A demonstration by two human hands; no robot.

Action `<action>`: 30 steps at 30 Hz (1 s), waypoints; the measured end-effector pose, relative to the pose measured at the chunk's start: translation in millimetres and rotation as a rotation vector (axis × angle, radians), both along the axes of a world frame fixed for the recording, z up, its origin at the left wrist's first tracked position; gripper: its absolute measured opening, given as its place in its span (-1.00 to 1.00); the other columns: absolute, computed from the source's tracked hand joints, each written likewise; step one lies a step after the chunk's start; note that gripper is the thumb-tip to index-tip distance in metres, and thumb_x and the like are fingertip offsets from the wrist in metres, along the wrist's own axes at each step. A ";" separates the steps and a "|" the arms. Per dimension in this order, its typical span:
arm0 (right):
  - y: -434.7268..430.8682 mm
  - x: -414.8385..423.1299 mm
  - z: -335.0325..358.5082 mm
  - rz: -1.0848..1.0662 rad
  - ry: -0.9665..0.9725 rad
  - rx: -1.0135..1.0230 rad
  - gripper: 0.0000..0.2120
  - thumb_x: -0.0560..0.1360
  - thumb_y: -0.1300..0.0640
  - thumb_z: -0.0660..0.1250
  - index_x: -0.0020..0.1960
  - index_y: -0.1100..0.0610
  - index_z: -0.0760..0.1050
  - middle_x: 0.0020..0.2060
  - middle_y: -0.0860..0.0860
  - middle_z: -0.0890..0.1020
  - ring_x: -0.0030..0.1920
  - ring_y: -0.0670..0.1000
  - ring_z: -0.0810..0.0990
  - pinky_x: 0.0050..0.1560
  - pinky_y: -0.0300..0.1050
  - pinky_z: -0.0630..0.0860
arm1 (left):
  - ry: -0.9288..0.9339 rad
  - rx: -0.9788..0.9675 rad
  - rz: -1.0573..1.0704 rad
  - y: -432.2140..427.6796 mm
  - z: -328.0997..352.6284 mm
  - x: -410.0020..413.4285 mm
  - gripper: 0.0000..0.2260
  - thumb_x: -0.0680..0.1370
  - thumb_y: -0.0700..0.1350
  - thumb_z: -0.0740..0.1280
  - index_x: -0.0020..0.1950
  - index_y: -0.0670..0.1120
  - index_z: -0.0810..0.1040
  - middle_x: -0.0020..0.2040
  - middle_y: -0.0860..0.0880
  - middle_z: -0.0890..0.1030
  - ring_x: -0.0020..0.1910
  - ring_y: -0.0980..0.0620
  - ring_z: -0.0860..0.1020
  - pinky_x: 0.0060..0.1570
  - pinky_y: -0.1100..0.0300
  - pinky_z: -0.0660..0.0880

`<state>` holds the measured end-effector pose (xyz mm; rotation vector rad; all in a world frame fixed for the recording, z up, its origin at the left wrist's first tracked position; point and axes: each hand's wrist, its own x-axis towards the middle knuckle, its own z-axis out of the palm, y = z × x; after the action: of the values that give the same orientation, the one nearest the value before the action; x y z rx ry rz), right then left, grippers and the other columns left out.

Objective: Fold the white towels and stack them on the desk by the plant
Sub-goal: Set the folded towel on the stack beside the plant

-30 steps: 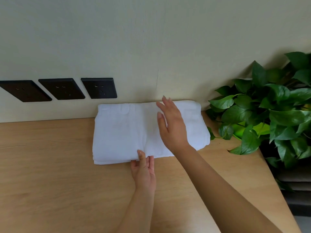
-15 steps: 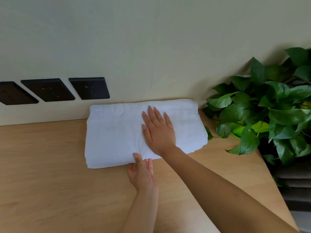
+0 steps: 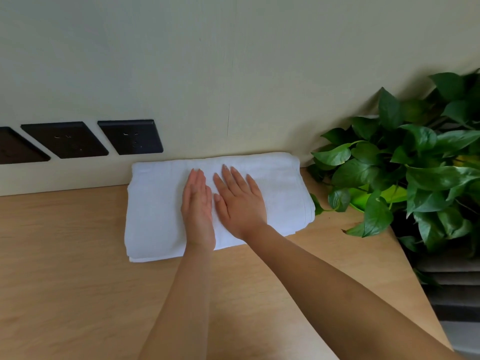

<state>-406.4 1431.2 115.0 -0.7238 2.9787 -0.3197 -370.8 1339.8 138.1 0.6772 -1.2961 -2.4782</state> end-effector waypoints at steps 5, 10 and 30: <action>1.2 0.8 -1.5 -0.001 0.012 -0.027 -0.45 0.62 -0.11 -0.24 0.57 -0.01 0.01 0.56 -0.04 -0.03 0.54 -0.06 -0.15 0.51 -0.03 -0.26 | 0.007 -0.014 -0.030 -3.6 3.7 -3.1 -0.73 0.66 -0.18 0.15 0.33 0.01 0.43 0.35 0.02 0.49 0.35 0.15 0.43 0.30 0.26 0.38; 0.2 0.8 -2.2 -0.009 0.012 -0.018 -0.45 0.61 -0.12 -0.25 0.56 -0.01 0.02 0.56 -0.04 -0.03 0.55 -0.06 -0.15 0.50 -0.04 -0.28 | 0.043 0.312 0.040 -15.7 -1.6 -7.5 -0.64 0.68 -0.06 0.03 0.46 -0.07 0.32 0.31 -0.12 0.50 0.37 -0.05 0.42 0.34 0.11 0.34; 17.2 -6.8 -6.2 -0.027 0.035 0.036 -0.43 0.61 -0.16 -0.26 0.56 -0.01 0.02 0.56 -0.06 -0.01 0.55 -0.05 -0.13 0.53 0.00 -0.15 | 0.033 -0.006 -0.025 -10.3 -12.7 -8.2 -0.70 0.65 -0.23 0.15 0.38 -0.08 0.39 0.35 -0.06 0.48 0.33 0.10 0.46 0.31 0.22 0.40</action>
<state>-413.2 1448.4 108.8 -0.6940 3.0211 -0.2560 -379.0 1329.5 125.4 0.6196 -1.3072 -2.4938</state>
